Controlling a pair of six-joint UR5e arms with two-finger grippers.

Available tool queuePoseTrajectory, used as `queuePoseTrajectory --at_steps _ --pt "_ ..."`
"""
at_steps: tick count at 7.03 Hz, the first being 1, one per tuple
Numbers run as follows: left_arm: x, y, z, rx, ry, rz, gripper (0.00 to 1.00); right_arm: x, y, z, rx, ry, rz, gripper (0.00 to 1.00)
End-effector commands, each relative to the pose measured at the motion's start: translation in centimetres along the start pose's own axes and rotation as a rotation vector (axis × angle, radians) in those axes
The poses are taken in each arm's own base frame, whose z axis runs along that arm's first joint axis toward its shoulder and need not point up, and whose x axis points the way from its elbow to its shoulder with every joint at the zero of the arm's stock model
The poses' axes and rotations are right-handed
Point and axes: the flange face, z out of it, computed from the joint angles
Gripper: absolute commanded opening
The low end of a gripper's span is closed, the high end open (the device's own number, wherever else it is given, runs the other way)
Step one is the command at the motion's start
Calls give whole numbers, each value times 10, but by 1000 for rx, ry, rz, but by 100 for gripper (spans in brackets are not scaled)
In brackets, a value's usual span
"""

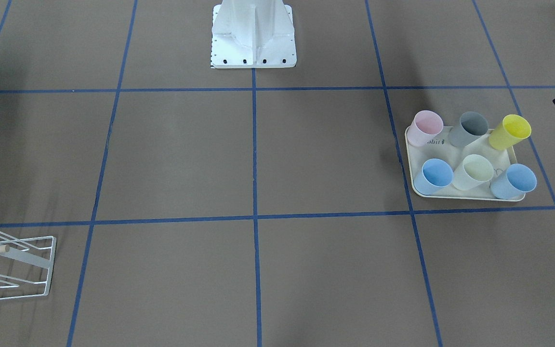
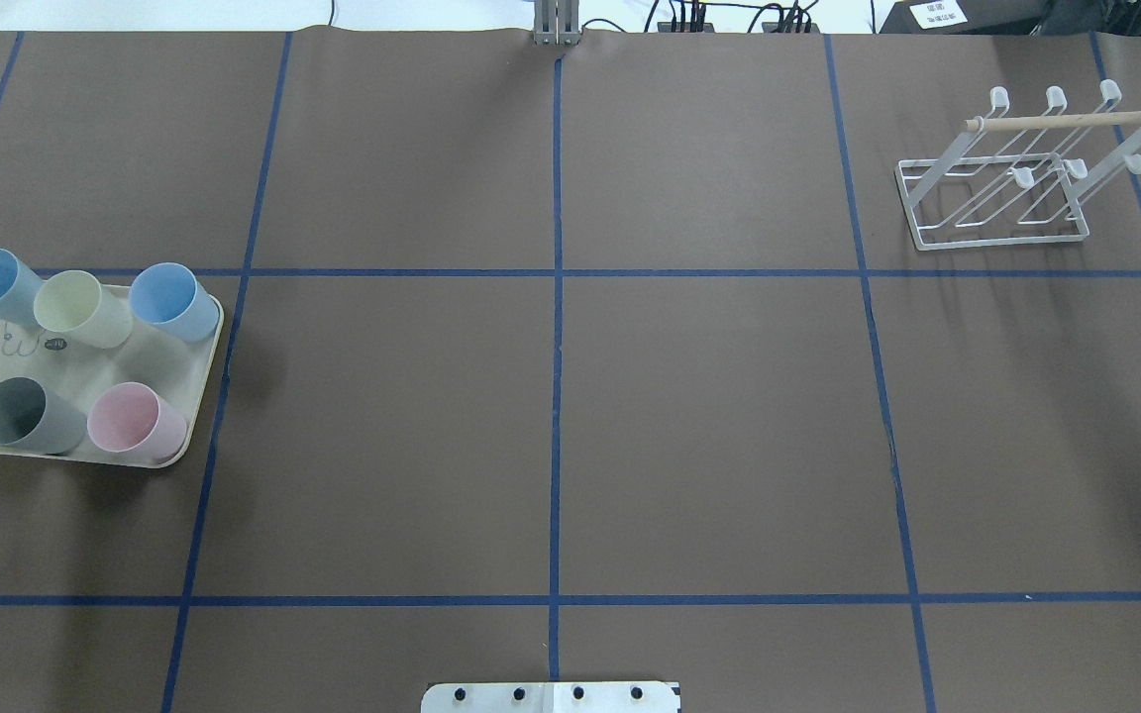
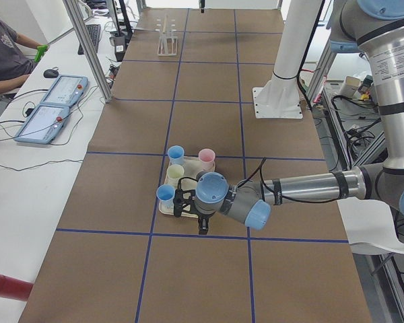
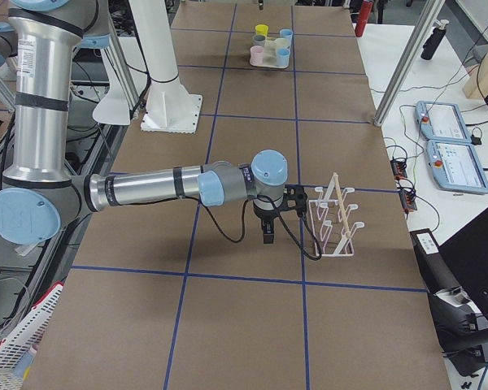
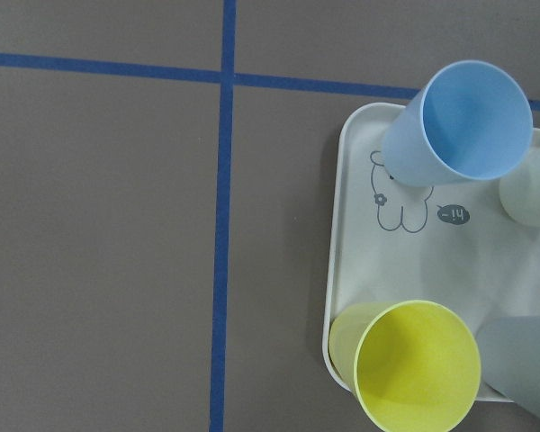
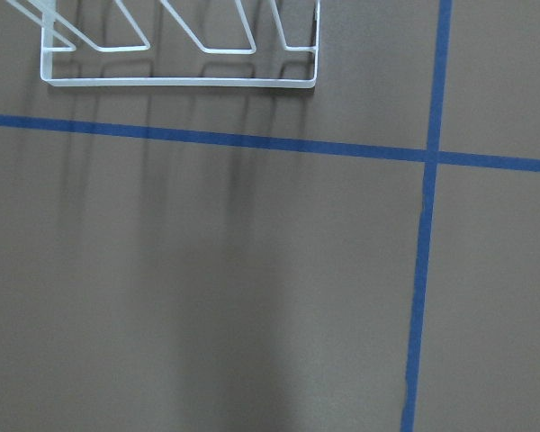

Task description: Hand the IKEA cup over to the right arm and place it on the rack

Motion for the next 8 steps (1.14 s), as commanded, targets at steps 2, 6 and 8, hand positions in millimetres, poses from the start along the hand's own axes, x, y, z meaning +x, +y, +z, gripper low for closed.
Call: queuePoseTrajectory --at_steps 2,6,8 --pt "19 -19 39 -71 -3 -30 100 -15 -4 7 -12 -35 -34 100" --pt "31 -25 71 -126 -15 7 100 -21 -4 18 -37 -37 -45 100" --pt "33 -25 82 -143 -21 19 99 -23 -3 21 -43 -38 -47 100"
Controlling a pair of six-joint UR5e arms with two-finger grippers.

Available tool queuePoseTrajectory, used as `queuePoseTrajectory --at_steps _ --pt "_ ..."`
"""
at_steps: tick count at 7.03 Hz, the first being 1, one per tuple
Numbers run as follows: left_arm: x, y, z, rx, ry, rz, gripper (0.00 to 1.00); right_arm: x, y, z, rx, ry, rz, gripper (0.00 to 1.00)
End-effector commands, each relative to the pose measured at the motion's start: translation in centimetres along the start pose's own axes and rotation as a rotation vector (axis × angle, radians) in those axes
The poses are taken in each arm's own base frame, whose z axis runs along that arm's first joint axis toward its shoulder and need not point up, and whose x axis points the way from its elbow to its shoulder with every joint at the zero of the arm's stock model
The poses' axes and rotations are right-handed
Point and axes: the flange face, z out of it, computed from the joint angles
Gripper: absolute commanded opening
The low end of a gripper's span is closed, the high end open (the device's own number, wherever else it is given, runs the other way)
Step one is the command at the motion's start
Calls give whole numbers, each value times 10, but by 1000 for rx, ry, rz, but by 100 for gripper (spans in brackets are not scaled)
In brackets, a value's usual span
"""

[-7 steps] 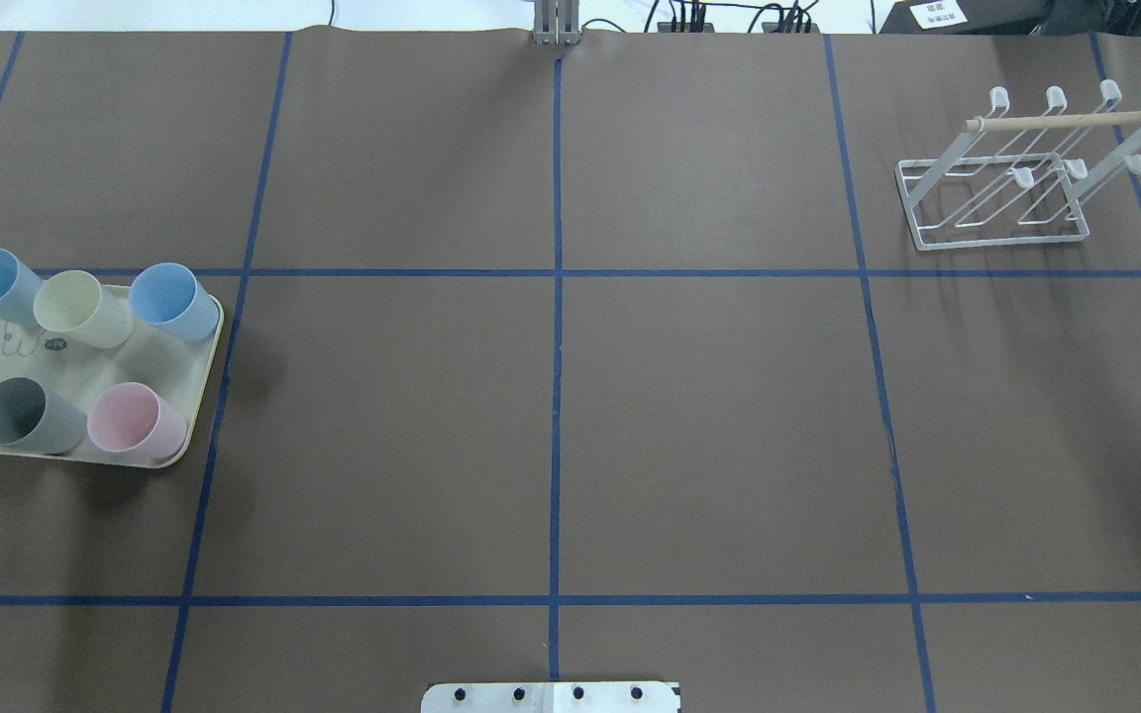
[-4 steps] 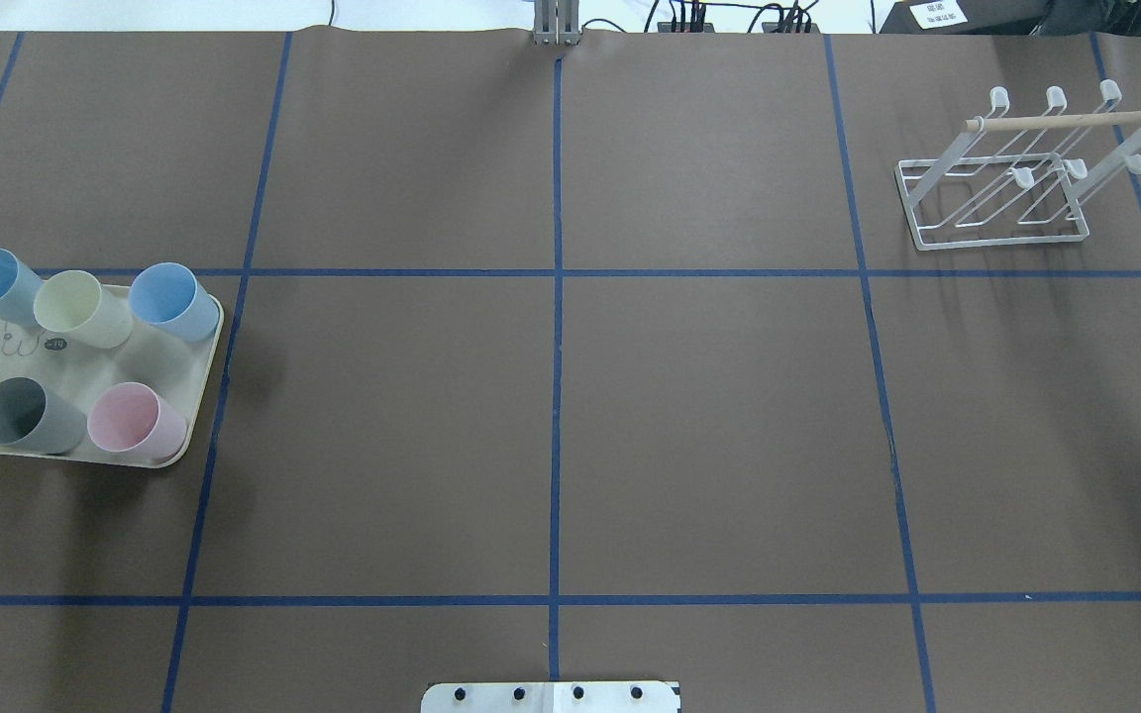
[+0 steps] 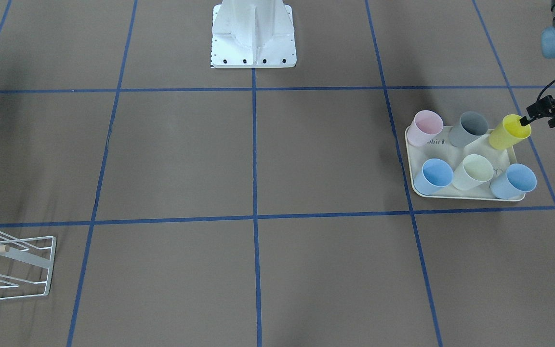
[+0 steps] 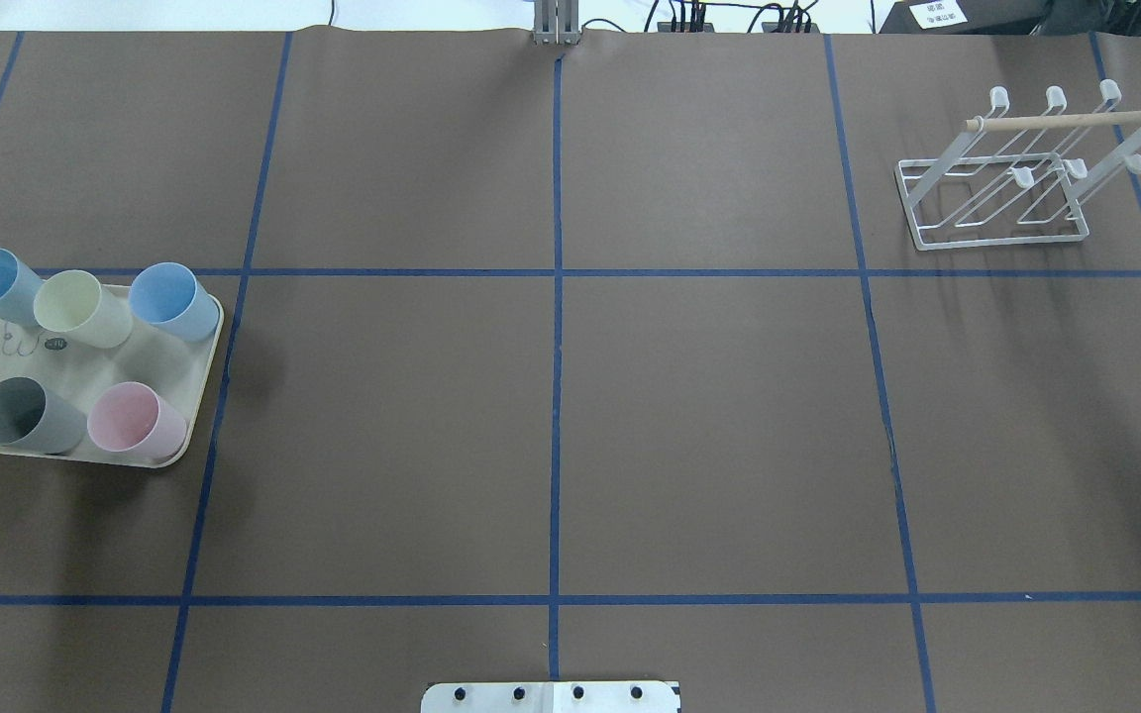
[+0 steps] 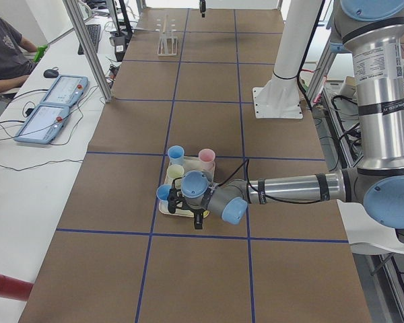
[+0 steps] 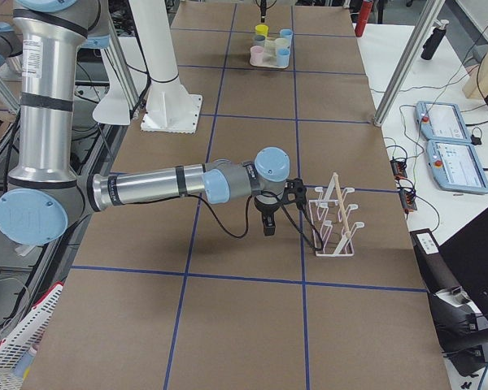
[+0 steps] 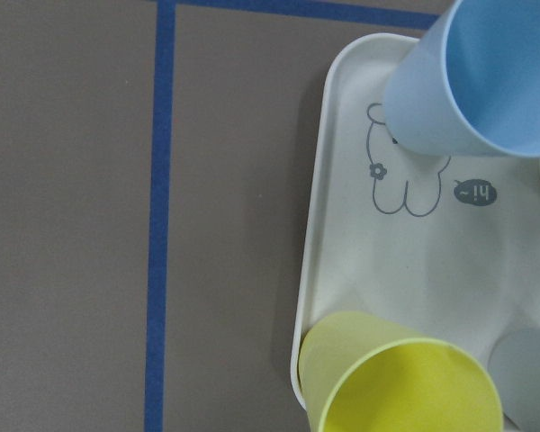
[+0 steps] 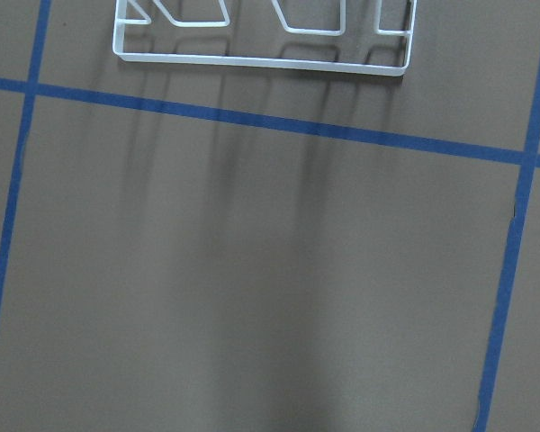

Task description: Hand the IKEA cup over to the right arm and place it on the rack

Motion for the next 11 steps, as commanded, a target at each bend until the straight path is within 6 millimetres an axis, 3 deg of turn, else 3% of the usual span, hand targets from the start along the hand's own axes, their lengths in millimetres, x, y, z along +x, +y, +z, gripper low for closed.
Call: queuePoseTrajectory --at_steps 1,2,3,4,5,8,9,10,11 --pt "-1 -1 15 -26 -8 8 97 -4 0 5 -11 -8 -8 100" --pt "-2 0 22 -41 -12 9 92 -6 -1 6 -13 -10 -12 100" --pt "3 -2 24 -44 -9 19 71 -7 -1 8 -17 -10 -13 100" --pt "7 -7 23 -40 -7 25 28 -7 -1 8 -16 -11 -16 100" --pt "10 -10 23 -37 -5 27 0 -4 -1 10 -17 -10 -15 100" --pt "26 -12 9 -21 25 48 0 1 -1 18 -20 -7 -18 100" --pt "26 -12 -5 -5 48 48 0 1 -1 20 -24 -1 -22 100" --pt "12 -11 -24 34 53 17 0 -1 -3 18 5 -10 -54 100" --pt "16 -10 -42 57 85 16 0 2 -4 23 31 -19 -89 100"
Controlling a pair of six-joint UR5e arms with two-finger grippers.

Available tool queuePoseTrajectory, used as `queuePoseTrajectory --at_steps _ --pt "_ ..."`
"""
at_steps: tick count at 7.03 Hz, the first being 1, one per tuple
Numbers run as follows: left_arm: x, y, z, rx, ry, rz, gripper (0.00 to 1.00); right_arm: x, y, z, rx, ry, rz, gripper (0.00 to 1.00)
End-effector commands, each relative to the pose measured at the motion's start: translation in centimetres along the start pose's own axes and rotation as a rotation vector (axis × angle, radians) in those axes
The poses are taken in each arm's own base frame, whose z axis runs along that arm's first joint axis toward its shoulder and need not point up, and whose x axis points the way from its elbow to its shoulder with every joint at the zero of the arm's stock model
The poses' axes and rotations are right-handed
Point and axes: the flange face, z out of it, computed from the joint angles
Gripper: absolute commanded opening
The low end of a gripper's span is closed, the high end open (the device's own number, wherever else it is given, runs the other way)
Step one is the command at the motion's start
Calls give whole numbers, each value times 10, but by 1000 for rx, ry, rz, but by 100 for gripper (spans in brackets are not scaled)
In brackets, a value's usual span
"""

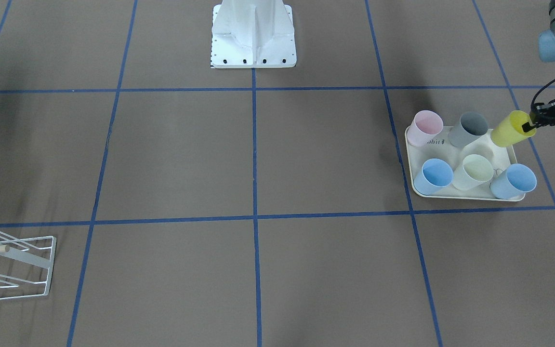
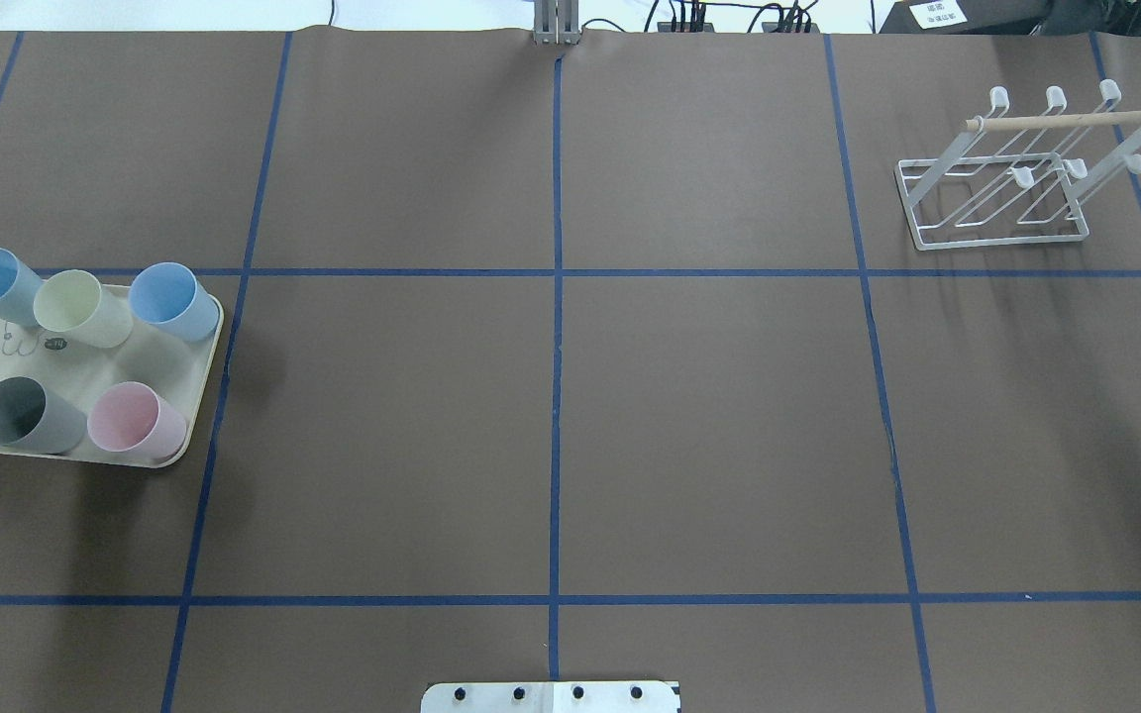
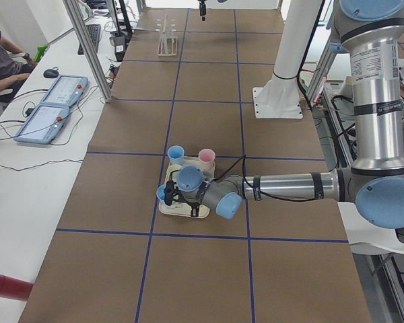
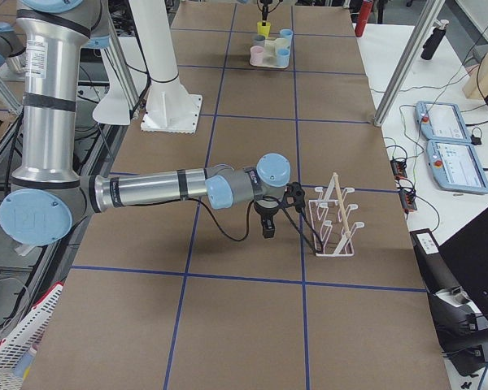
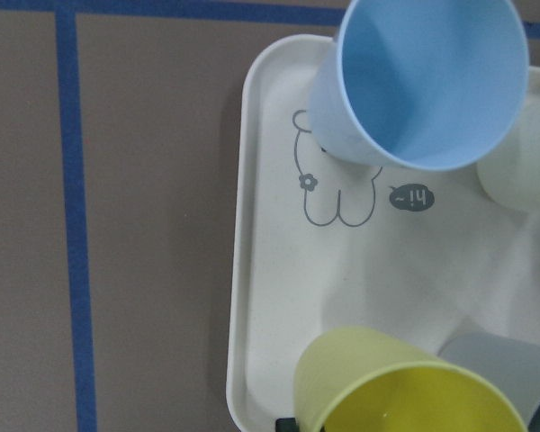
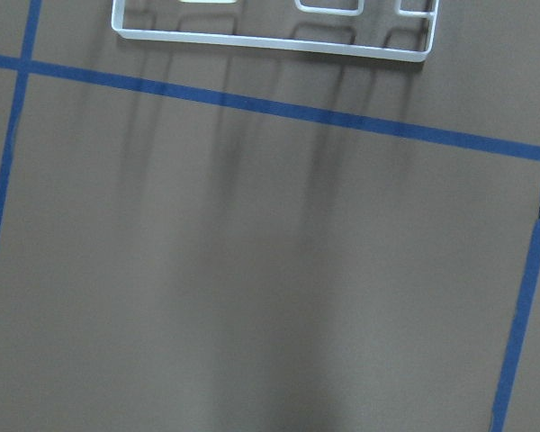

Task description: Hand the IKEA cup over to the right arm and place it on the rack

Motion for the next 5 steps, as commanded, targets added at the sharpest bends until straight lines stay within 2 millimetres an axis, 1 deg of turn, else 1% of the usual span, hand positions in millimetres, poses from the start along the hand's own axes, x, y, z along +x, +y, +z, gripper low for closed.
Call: queuePoseTrajectory --at_steps 1,2,3,4,5 --pt "-19 14 -52 85 45 -66 0 -6 -3 9 47 -19 -91 100" --pt "-12 11 -67 118 51 -60 0 -13 -4 12 56 -29 -116 100" --pt "-1 8 -75 134 56 -41 0 -18 -4 15 52 -33 -128 100" --pt "23 6 -89 159 73 -95 0 -31 -10 19 59 -52 -159 100" --pt "66 -3 -105 177 117 -187 0 -58 -24 25 51 -118 -187 100"
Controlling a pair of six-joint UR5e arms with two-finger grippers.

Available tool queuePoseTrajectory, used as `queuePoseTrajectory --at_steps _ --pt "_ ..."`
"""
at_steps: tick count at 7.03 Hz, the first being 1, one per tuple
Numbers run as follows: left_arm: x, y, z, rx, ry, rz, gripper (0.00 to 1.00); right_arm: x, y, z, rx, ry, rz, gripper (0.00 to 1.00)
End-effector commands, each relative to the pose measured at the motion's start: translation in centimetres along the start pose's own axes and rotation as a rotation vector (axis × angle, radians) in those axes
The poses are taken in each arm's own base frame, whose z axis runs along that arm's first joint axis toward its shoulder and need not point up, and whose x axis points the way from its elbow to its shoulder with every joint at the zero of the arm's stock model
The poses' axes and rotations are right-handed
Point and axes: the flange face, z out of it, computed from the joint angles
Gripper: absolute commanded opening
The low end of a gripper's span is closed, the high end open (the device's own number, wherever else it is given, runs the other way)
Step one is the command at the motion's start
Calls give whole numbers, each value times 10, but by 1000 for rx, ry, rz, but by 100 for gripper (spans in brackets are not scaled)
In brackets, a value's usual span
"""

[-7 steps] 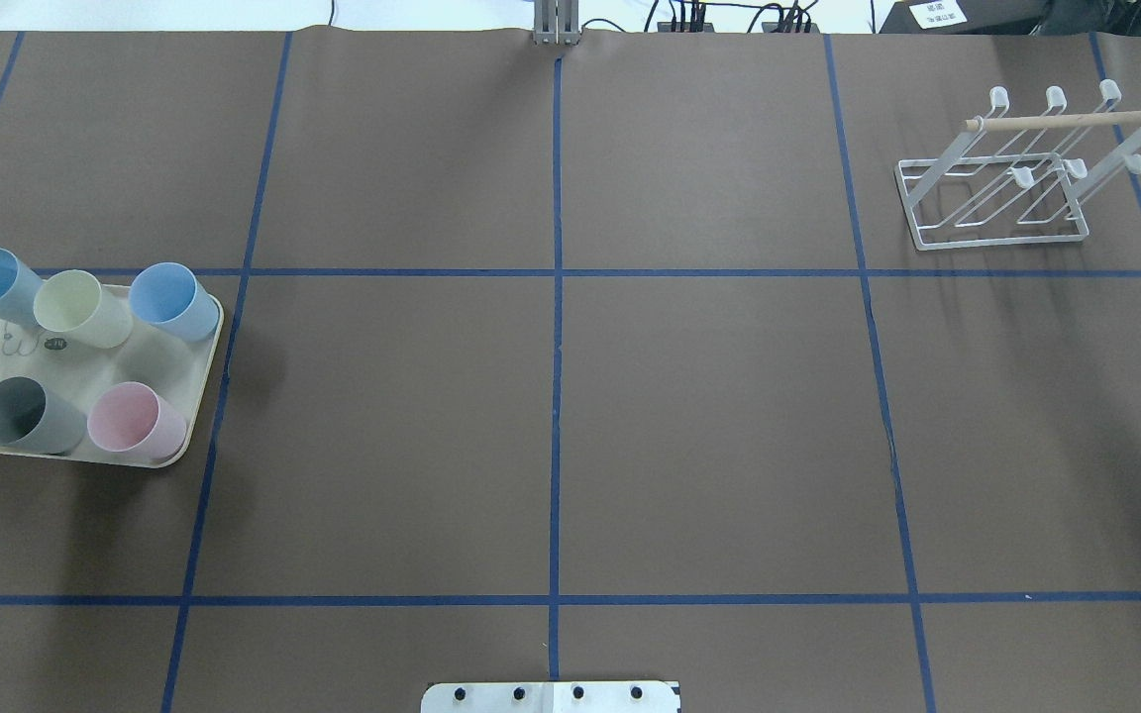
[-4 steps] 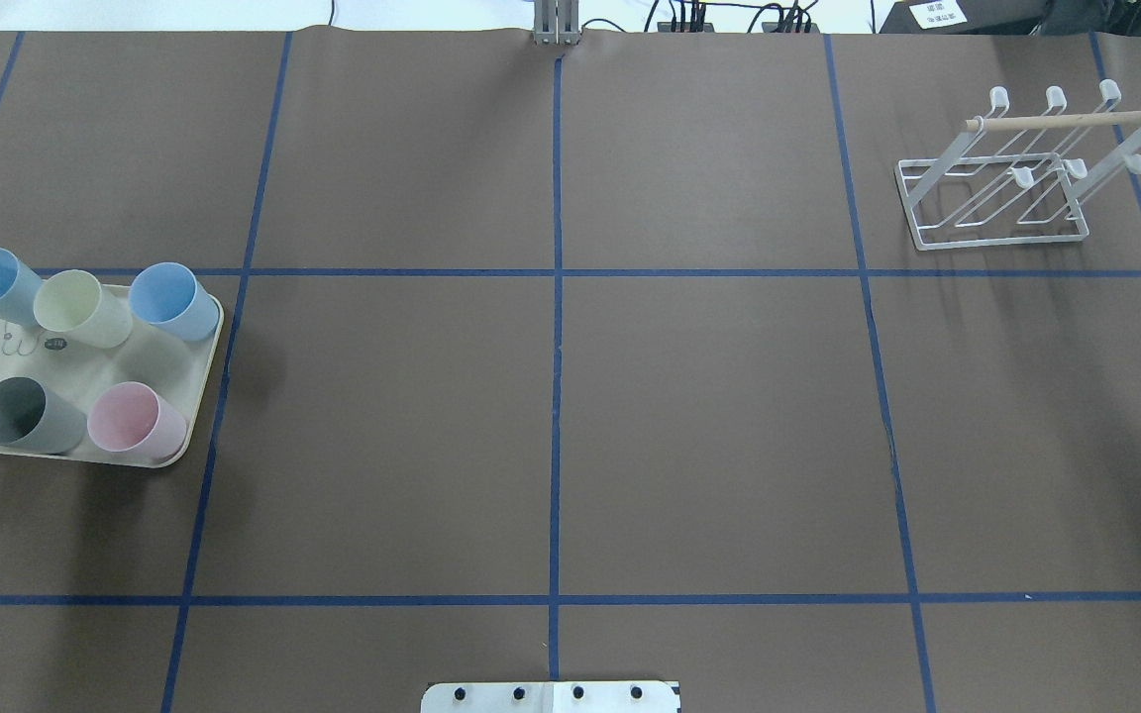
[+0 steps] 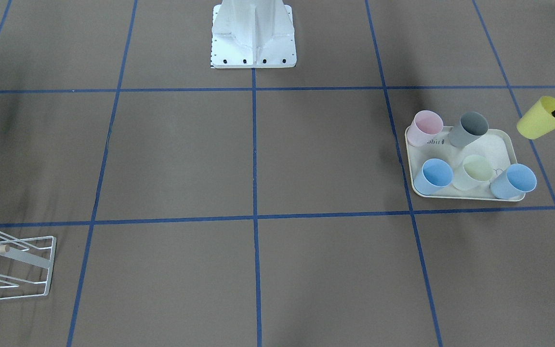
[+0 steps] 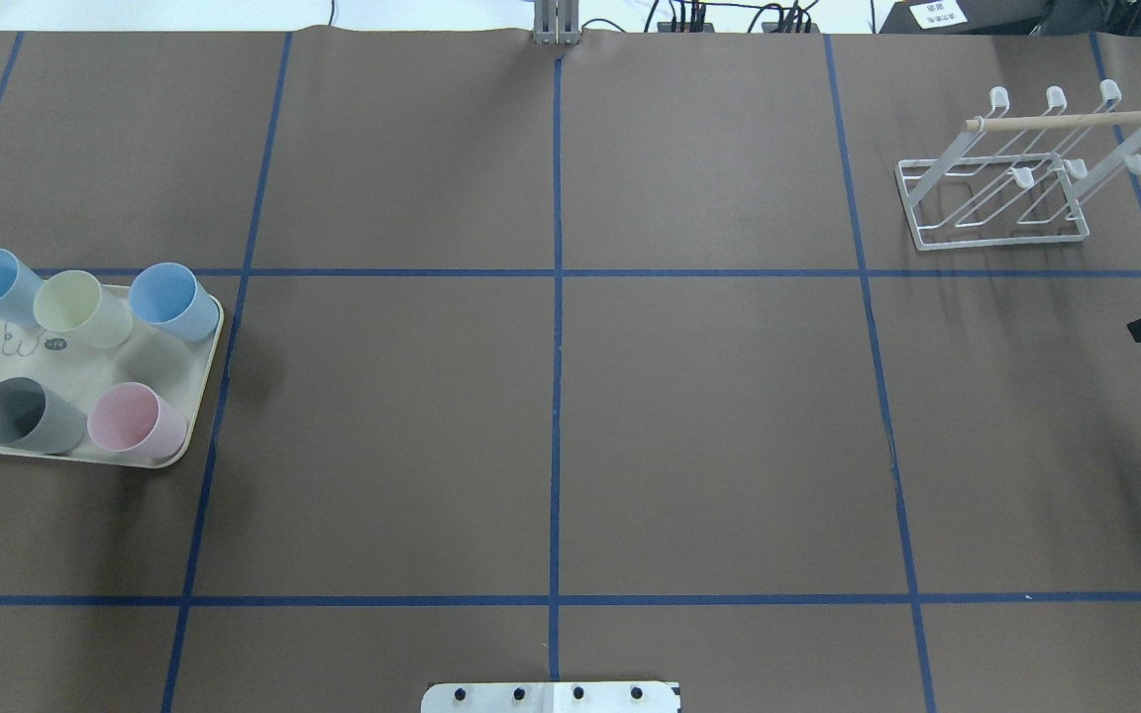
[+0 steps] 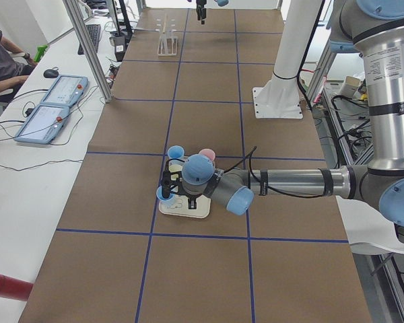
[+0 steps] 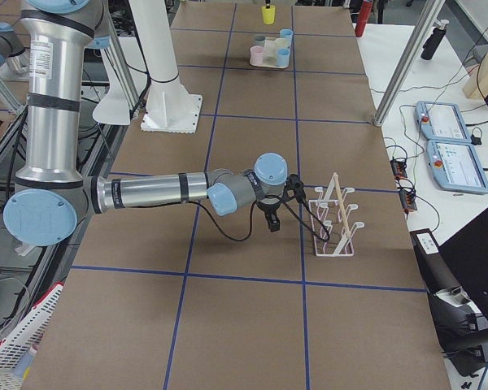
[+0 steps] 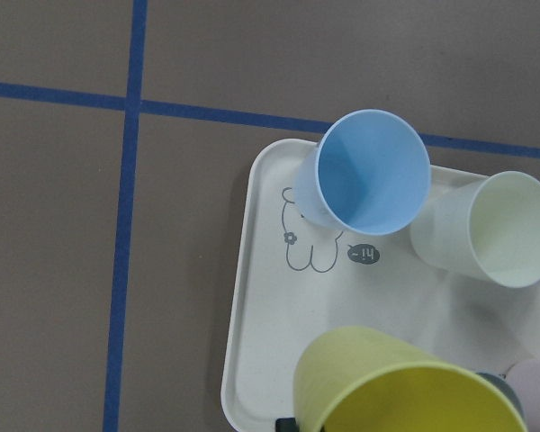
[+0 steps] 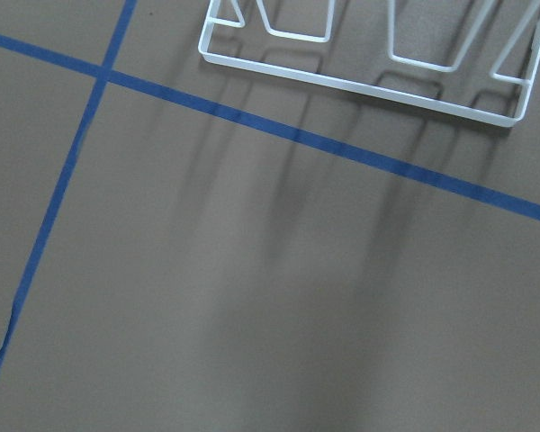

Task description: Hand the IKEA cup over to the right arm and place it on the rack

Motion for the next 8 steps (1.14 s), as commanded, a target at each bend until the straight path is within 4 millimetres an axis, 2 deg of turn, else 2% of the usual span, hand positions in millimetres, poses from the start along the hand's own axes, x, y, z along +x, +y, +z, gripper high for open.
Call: queuePoseTrajectory --at_steps 1,2,3,4,5,6,7,8 --pt "83 -5 -18 22 65 -108 0 -65 -47 19 -5 -93 -12 99" --pt "132 -24 -18 26 106 -130 0 -125 -85 33 -14 -131 31 99" --pt "175 -35 -9 -4 139 -230 0 -181 -118 41 -10 -166 82 99" --pt "230 -40 3 -45 177 -294 0 -233 -142 44 13 -182 102 99" --pt "293 -31 20 -109 207 -381 0 -285 -164 44 32 -208 148 99" --pt "357 -28 28 -167 246 -430 0 -323 -177 40 42 -234 217 99" --pt "394 -15 37 -215 265 -430 0 -343 -181 32 67 -282 228 99" --pt "431 -6 47 -269 278 -471 0 -352 -179 24 106 -341 257 98"
